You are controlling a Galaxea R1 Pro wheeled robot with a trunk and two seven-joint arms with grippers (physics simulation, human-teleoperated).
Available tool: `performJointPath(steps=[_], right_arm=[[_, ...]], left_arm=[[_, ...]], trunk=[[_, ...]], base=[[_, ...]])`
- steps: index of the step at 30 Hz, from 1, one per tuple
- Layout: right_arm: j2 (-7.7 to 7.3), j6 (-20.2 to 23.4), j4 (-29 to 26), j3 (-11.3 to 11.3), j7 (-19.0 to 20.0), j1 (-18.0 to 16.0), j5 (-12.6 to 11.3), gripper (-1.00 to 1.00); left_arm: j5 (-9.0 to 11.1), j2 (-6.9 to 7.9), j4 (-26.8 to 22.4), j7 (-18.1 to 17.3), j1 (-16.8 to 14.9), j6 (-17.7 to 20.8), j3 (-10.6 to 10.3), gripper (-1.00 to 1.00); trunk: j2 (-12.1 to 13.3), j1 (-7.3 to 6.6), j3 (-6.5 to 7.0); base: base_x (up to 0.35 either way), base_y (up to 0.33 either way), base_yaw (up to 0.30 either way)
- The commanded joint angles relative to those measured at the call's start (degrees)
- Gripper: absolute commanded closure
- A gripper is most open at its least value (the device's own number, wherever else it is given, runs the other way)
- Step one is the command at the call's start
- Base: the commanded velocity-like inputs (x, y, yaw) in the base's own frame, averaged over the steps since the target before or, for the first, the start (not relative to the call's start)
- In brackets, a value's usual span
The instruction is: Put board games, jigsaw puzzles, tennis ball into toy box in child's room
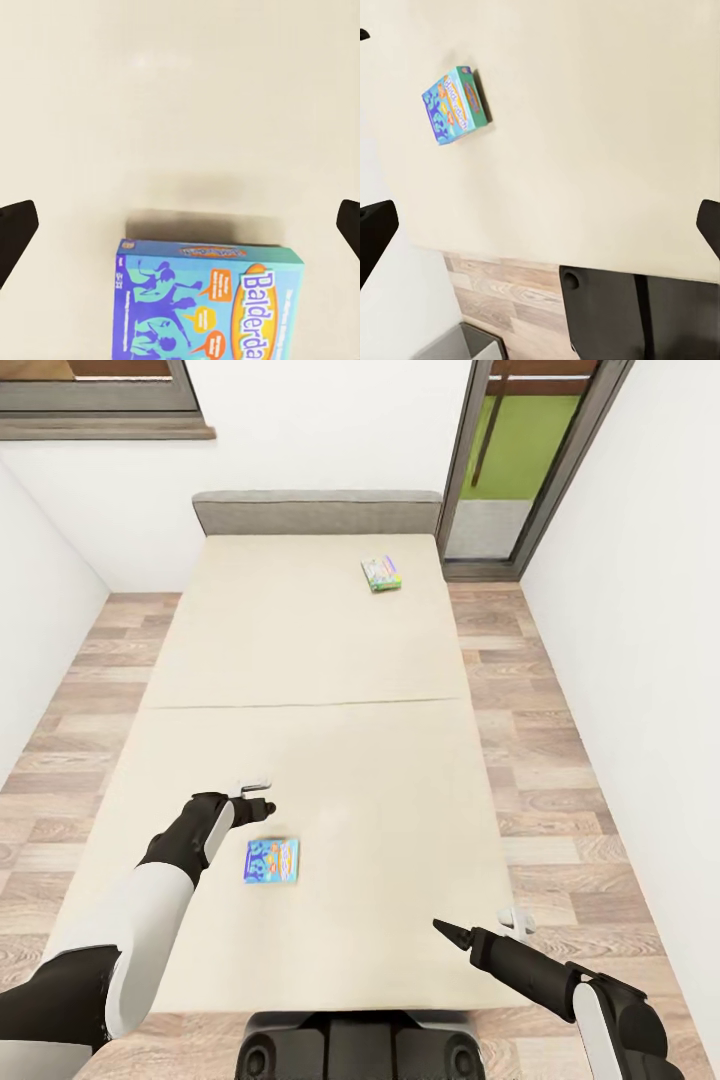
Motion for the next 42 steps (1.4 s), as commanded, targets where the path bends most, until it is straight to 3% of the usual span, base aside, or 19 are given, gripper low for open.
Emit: performJointPath(steps=[1, 17, 24, 28, 32, 38, 42], right_arm=[[0.06, 0.32, -0.05, -0.15, 0.32, -0.04, 0.08, -1.0], [0.07, 0.49, -0.64, -0.32, 0.66, -0.04, -0.23, -1.0], [0.06, 1.52, -2.18, -3.42, 1.05, -0.1, -0.6, -1.0], [0.03, 2.32, -2.44, -3.89, 1.31, -0.12, -0.66, -1.0], [-0.03, 4.95, -2.54, -4.11, 5.76, -0.23, -0.68, -1.0], [-1.46, 7.94, -2.61, -4.52, 20.29, -0.32, -0.69, -1.0], [-2.32, 7.94, -2.62, -5.72, 24.03, -0.27, -0.69, -1.0]], left_arm=[[-0.02, -0.03, -0.08, -0.06, -0.02, 0.27, 0.19, -1.0], [-0.02, -0.03, -0.05, -0.06, -0.02, -1.17, -0.03, -1.0], [-0.02, 0.02, 0.01, -0.13, -0.02, -1.27, -0.02, -1.0], [-0.02, -0.02, 0.01, -0.14, -0.02, -1.28, 0.03, -1.0], [-0.02, -0.01, 0.01, -0.14, -0.02, -1.28, 0.03, -1.0], [-0.02, 0.04, 0.01, -0.15, -0.02, -1.28, -0.01, -1.0], [-0.02, 0.05, 0.01, -0.15, -0.02, -1.26, 0.03, -1.0]], trunk=[[-0.09, 0.03, -0.1], [-0.09, 0.03, -0.17], [-0.09, 0.03, -0.17], [-0.09, 0.03, -0.17], [-0.09, 0.03, -0.17], [-0.09, 0.03, -0.17], [-0.09, 0.03, -0.17]], base=[[0.0, 0.0, 0.0], [0.0, 0.0, 0.0], [0.0, 0.0, 0.0], [0.0, 0.0, 0.0], [0.0, 0.0, 0.0], [0.0, 0.0, 0.0], [0.0, 0.0, 0.0]])
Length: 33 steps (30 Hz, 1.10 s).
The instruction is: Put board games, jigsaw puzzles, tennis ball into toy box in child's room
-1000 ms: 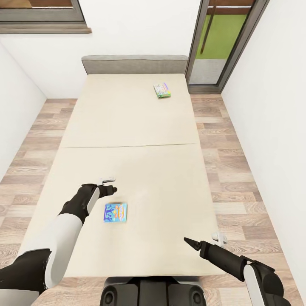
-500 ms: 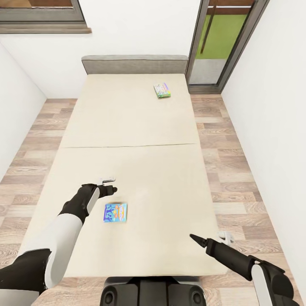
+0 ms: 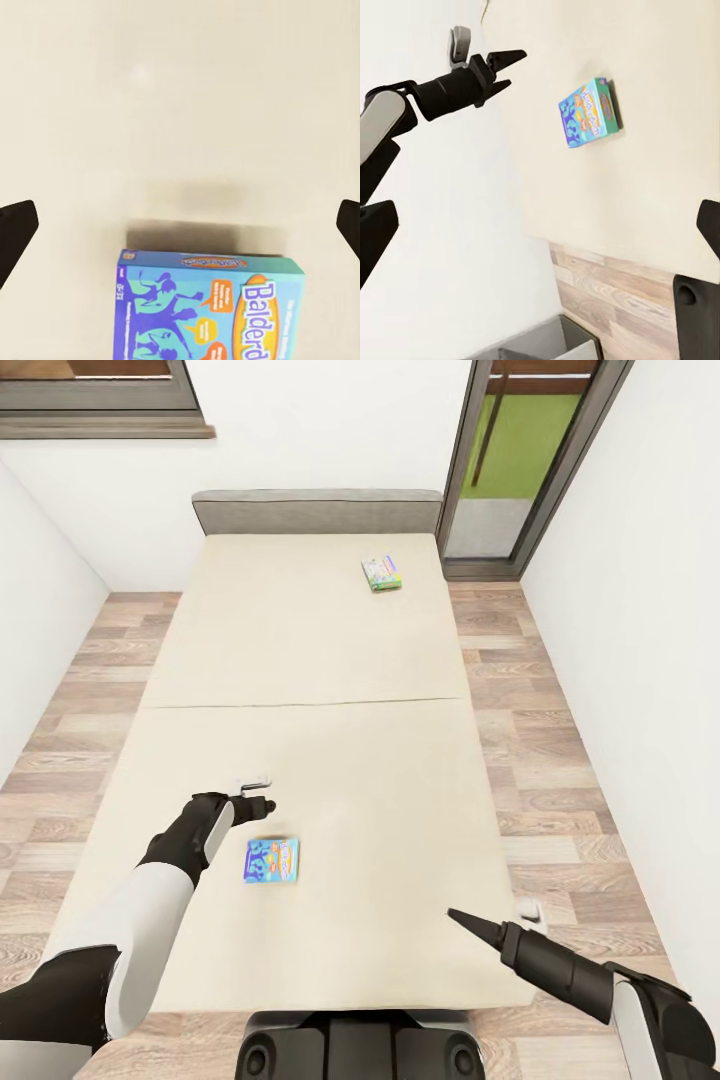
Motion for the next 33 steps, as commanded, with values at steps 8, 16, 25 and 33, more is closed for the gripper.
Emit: performJointPath(steps=[8, 16, 25, 33], right_arm=[[-0.43, 0.19, 0.05, -4.71, 2.5, 0.09, 0.25, -1.0], [-0.45, 0.19, 0.06, -5.5, 2.67, 0.1, 0.25, -1.0], [-0.47, 0.19, 0.06, -5.62, 2.69, 0.18, 0.33, -1.0], [-0.47, 0.19, 0.06, -5.63, 2.66, 0.19, 0.33, -1.0]], left_arm=[[-0.02, -0.11, -0.08, -0.06, -0.02, 0.37, 0.21, -1.0], [-0.02, -0.11, -0.15, -0.06, -0.02, 0.38, 0.21, -1.0], [-0.02, -0.11, -0.16, -0.06, -0.02, 0.37, 0.1, -1.0], [-0.02, -0.15, -0.16, -0.06, -0.02, 0.3, 0.07, -1.0]], trunk=[[-0.08, 0.03, -0.06], [-0.08, 0.03, -0.22], [-0.08, 0.03, -0.99], [-0.08, 0.03, -1.73]], base=[[0.0, 0.0, 0.0], [0.0, 0.0, 0.0], [0.0, 0.0, 0.0], [0.0, 0.0, 0.0]])
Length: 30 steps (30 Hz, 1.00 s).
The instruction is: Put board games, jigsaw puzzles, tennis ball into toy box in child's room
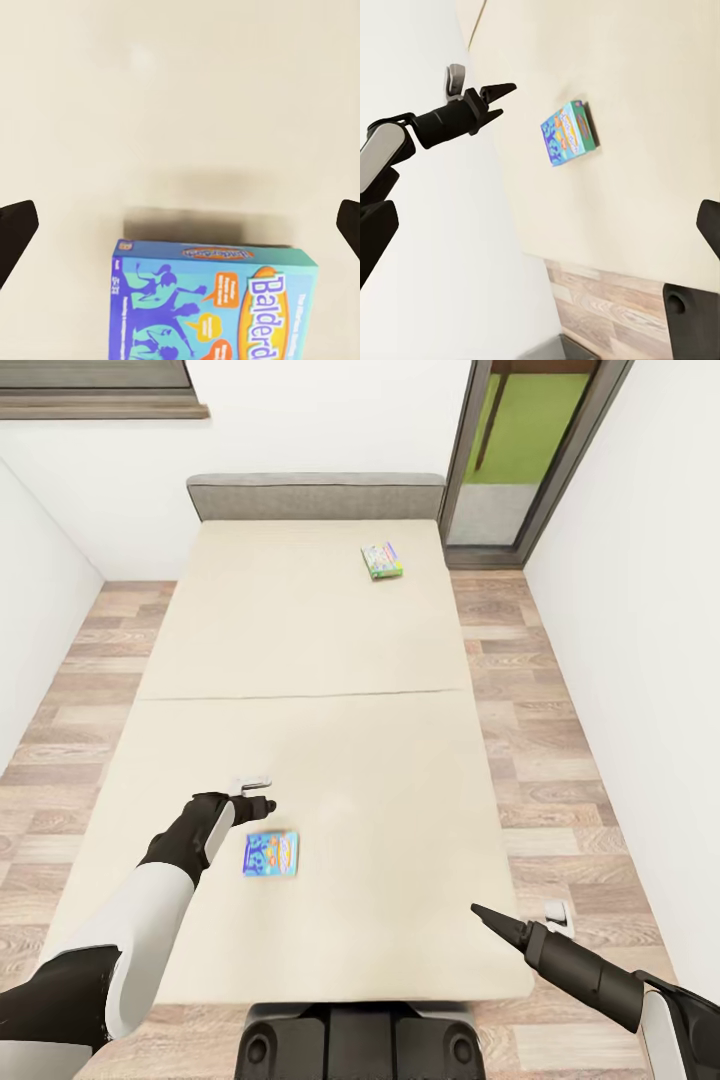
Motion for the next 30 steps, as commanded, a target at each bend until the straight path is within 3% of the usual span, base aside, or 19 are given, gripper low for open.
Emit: performJointPath(steps=[1, 30], right_arm=[[0.05, 0.2, -0.02, -0.11, 0.31, -0.04, 0.21, -1.0], [0.13, 0.2, 0.08, -0.04, 0.1, -0.04, 0.3, -1.0]], left_arm=[[-0.02, -0.06, -0.08, -0.07, -0.02, 0.28, 0.2, -1.0], [-0.02, 0.04, -0.14, -0.13, -0.02, -0.82, 0.18, -1.0]], trunk=[[-0.09, 0.03, -0.16], [-0.09, 0.03, -2.88]], base=[[0.0, 0.0, 0.0], [0.0, 0.0, 0.0]])
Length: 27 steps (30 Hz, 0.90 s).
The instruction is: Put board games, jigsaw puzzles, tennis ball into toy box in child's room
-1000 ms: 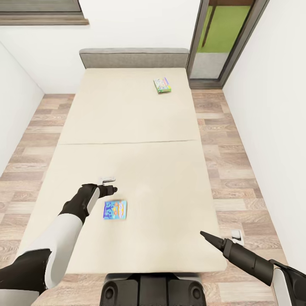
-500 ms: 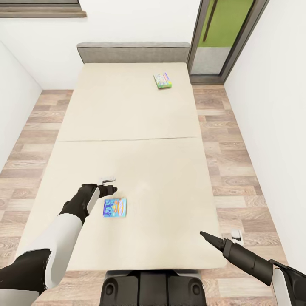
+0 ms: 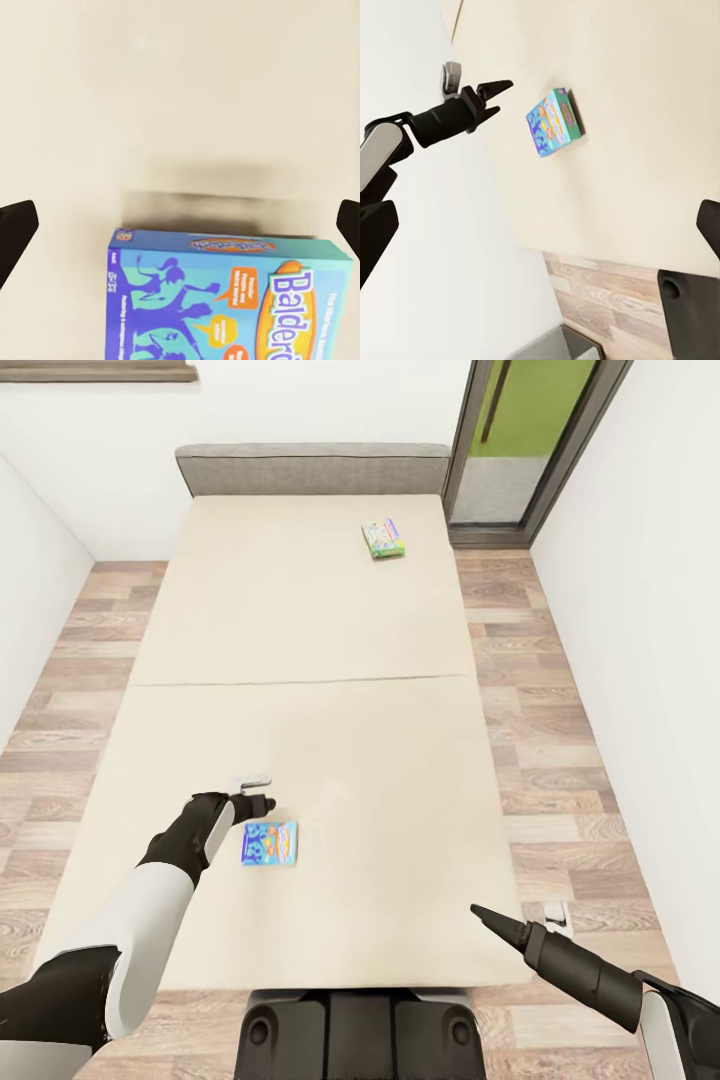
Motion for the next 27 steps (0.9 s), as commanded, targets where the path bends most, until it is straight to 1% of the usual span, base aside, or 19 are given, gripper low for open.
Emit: performJointPath(steps=[1, 5, 10, 19, 27], right_arm=[[0.05, 0.2, -0.01, -0.1, 0.32, -0.04, 0.21, -1.0], [0.05, 0.2, 0.03, -0.11, 0.26, -0.04, 0.21, -1.0], [0.05, 0.2, 0.11, -0.11, 0.25, -0.04, 0.38, -1.0], [0.12, 0.2, 0.14, -0.09, 0.24, -0.04, 0.63, -1.0], [0.14, 0.17, 0.21, -0.09, 0.08, -0.04, 0.89, -1.0]], left_arm=[[-0.02, -0.05, -0.09, -0.08, -0.02, -0.31, 0.15, -1.0], [-0.02, -0.07, -0.1, -0.08, -0.02, -1.23, 0.16, -1.0], [-0.02, -0.13, -0.1, -0.03, -0.02, -1.49, 0.31, -1.0], [-0.02, -0.37, -1.7, 0.07, -0.02, -1.05, 0.36, -1.0], [-0.02, -0.35, -2.1, 0.09, -0.02, -1.09, 0.36, -1.0]], trunk=[[-0.09, 0.03, -0.16], [-0.09, 0.03, -0.53], [-0.09, 0.03, -1.0], [-0.09, 0.03, -1.84], [-0.09, 0.03, -2.59]], base=[[0.0, 0.0, 0.0], [0.0, 0.0, 0.0], [0.0, 0.0, 0.0], [0.0, 0.0, 0.0], [0.0, 0.0, 0.0]])
